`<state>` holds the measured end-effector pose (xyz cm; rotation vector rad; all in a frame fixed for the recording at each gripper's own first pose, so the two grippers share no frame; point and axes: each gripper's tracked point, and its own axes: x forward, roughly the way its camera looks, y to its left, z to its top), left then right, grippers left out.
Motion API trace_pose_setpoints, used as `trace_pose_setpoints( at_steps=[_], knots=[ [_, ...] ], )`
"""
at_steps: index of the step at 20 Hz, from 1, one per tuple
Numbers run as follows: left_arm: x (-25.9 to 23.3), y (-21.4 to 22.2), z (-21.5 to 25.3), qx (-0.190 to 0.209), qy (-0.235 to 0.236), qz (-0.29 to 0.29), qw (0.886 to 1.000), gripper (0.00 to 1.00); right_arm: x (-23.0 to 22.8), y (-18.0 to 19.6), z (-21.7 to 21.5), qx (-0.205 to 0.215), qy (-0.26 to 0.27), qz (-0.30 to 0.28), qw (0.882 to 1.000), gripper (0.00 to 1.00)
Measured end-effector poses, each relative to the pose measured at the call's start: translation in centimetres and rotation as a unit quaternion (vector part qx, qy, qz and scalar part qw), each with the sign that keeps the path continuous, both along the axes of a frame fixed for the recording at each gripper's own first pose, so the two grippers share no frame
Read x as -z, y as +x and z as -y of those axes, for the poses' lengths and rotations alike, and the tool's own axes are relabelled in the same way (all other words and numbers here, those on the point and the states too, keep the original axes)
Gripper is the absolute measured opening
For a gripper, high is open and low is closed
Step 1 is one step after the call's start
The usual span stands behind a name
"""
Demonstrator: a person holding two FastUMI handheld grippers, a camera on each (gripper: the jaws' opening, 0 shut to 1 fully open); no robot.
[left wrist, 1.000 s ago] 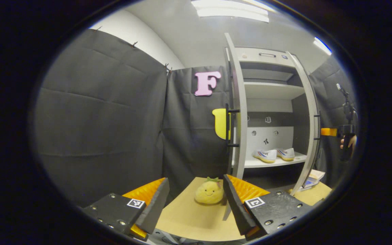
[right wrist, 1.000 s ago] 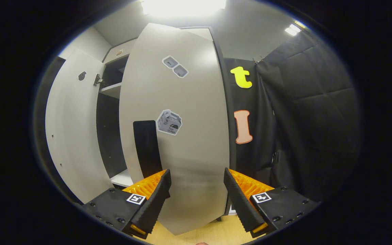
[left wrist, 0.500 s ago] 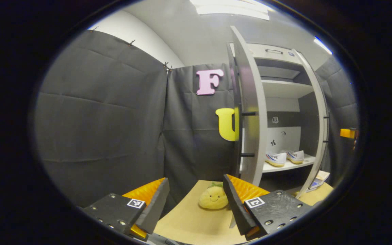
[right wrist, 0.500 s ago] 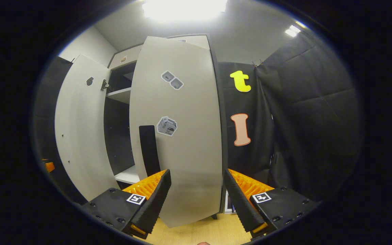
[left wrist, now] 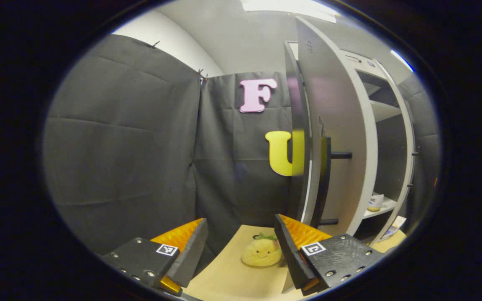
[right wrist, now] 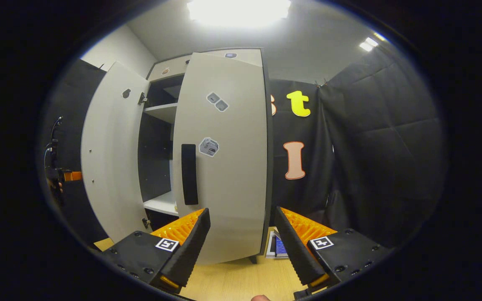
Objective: Grab one shoe with the right hand and put it into the shoe cabinet, grab the other shoe with the left hand and put it into the shoe cabinet; then close the right door with the right hand and the left door with the left hand.
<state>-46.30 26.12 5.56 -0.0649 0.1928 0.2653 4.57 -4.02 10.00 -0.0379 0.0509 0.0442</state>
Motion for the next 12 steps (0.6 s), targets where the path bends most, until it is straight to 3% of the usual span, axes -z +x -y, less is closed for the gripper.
trace_pose_setpoints(
  at_steps=[7,8,12],
  knots=[
    [-0.4,2.2,1.8,0.006,0.01,-0.002,1.0,0.89,1.0,-1.3,2.4,0.019,0.009,-0.012,1.0,0.98],
    [-0.7,2.0,1.7,0.007,0.017,0.0,1.0,0.89,1.1,-1.4,2.7,0.021,0.011,-0.012,1.0,0.92],
    [-0.7,2.0,2.1,0.013,0.012,0.0,1.0,0.89,1.9,-1.6,3.4,0.024,0.018,-0.021,0.999,0.92]
  ],
)
